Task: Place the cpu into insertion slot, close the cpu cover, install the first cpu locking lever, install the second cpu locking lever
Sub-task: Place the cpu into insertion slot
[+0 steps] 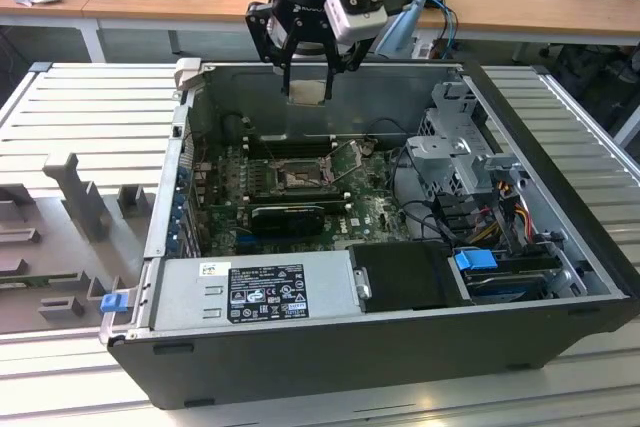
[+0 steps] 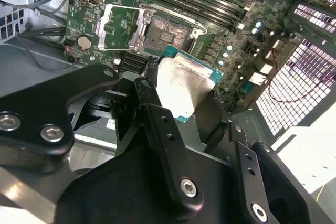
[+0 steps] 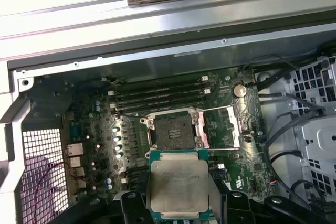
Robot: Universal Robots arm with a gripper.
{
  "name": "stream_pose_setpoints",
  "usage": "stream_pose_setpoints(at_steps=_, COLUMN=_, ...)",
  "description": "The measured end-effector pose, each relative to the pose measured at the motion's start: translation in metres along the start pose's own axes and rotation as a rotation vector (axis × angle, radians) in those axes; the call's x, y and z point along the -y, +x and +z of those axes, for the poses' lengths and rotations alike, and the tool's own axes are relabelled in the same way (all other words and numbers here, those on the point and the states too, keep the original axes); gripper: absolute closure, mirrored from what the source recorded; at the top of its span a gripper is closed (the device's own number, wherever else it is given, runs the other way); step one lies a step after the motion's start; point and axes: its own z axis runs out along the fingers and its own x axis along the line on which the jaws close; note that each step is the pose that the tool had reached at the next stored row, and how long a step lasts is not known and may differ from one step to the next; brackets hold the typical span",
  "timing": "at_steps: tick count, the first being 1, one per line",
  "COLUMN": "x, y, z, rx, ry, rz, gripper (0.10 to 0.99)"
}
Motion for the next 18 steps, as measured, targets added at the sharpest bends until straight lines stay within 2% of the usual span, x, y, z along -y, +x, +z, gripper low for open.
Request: stream_pose_setpoints(at_steps=18, x=0.0, y=0.0, z=0.0, rx=0.008, ry=-0.002, rz=0.089, gripper=0.557)
